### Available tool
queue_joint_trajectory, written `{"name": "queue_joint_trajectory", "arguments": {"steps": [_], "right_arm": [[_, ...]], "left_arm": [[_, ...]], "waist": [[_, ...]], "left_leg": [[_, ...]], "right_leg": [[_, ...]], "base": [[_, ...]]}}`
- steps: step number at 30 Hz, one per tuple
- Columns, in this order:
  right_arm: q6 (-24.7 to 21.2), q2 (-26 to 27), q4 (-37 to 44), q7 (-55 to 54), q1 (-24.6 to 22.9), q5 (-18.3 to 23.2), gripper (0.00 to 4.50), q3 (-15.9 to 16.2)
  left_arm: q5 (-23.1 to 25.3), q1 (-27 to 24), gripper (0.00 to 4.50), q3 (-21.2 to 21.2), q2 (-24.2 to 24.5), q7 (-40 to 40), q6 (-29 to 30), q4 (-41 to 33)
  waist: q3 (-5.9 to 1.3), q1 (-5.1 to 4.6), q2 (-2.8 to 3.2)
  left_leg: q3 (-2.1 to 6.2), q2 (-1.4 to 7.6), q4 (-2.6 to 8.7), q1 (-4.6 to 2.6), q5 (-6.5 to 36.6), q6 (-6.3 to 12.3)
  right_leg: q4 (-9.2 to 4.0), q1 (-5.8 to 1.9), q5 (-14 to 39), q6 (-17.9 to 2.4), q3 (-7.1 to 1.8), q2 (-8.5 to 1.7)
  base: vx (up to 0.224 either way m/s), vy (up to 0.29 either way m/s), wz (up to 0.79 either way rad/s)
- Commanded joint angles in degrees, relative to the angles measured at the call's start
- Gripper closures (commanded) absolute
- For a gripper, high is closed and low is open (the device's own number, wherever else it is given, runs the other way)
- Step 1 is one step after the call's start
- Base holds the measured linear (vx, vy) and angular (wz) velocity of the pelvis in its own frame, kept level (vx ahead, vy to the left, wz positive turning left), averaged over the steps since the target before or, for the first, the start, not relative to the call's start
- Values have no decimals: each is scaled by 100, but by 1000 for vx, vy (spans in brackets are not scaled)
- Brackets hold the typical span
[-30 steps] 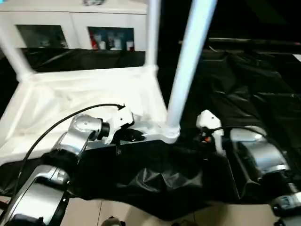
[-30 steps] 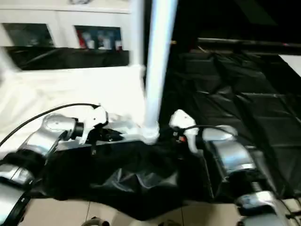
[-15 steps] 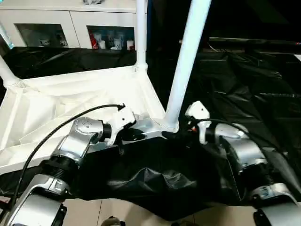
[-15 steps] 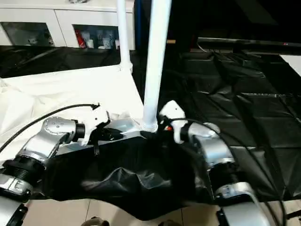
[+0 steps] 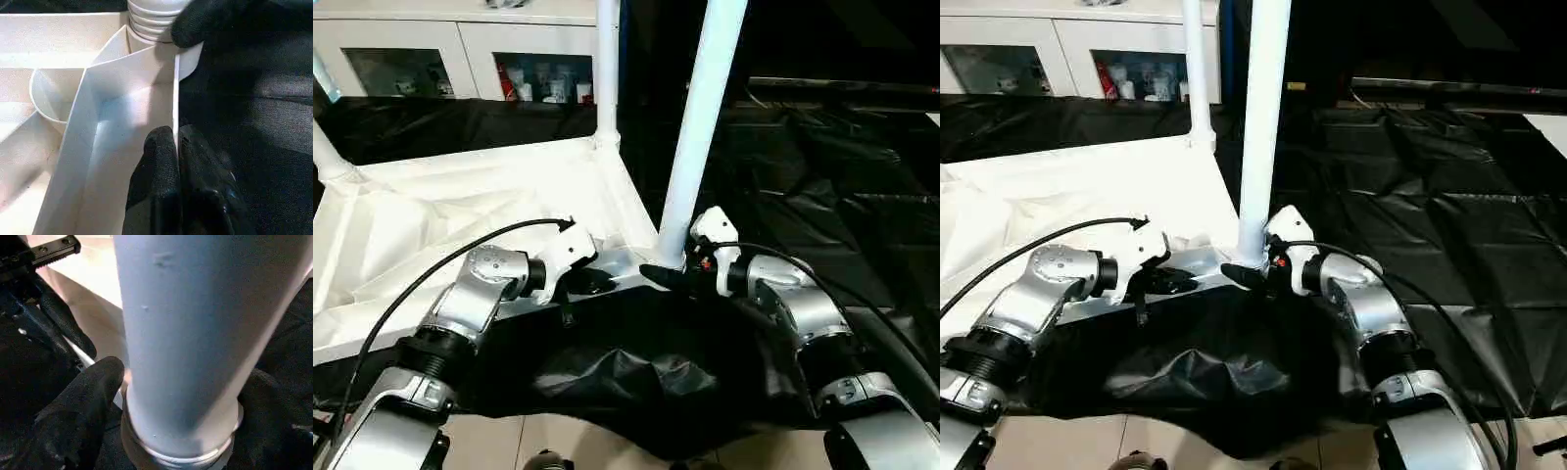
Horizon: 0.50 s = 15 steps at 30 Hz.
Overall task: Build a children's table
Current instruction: Rotate leg to tighten
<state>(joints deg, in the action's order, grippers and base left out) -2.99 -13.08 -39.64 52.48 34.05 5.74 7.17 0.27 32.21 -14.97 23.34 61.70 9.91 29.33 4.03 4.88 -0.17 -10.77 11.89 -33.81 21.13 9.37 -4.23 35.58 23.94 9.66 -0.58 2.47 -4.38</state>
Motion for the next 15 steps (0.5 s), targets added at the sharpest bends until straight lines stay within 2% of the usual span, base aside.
{"name": "queue_joint_trajectory", "arguments": {"steps": [1, 5, 6, 10, 13, 15], "right_arm": [[54, 61, -77, 6, 97, 41, 117, 8], [103, 131, -141, -42, 87, 20, 129, 3], [116, 148, -156, -61, 84, 18, 153, -1], [149, 204, -166, -136, 48, -17, 170, 10], [159, 371, -232, -815, -22, -161, 176, -43], [171, 510, -372, -1330, -1, -234, 177, -134]], "left_arm": [[80, -138, 450, -88, 21, -46, 143, 42], [70, -152, 450, -73, 28, -59, 178, 14], [68, -155, 450, -67, 29, -64, 186, 10], [61, -140, 450, -45, 24, -107, 209, 27], [45, 24, 450, 119, -221, -578, 374, 185], [59, 154, 450, 202, -386, -896, 429, 323]], "waist": [[-451, 20, 0], [-450, 9, 6], [-452, 8, 3], [-449, -2, 20], [-438, -16, 29], [-432, -18, 19]], "left_leg": [[44, 93, 388, -61, 1485, 55], [43, 90, 388, -62, 1525, 38], [43, 89, 388, -60, 1510, 38], [45, 90, 395, -66, 1566, 22], [44, 85, 400, -69, 1589, -13], [53, 74, 407, -84, 1698, -71]], "right_leg": [[-431, -300, 1412, -1232, -190, -309], [-439, -297, 1457, -1232, -193, -310], [-436, -301, 1424, -1232, -193, -306], [-437, -297, 1422, -1237, -191, -300], [-445, -288, 1469, -1232, -193, -300], [-476, -284, 1777, -1147, -189, -306]], "base": [[0, 0, 0], [0, 0, 0], [0, 0, 0], [0, 0, 0], [0, 0, 0], [0, 0, 0]]}}
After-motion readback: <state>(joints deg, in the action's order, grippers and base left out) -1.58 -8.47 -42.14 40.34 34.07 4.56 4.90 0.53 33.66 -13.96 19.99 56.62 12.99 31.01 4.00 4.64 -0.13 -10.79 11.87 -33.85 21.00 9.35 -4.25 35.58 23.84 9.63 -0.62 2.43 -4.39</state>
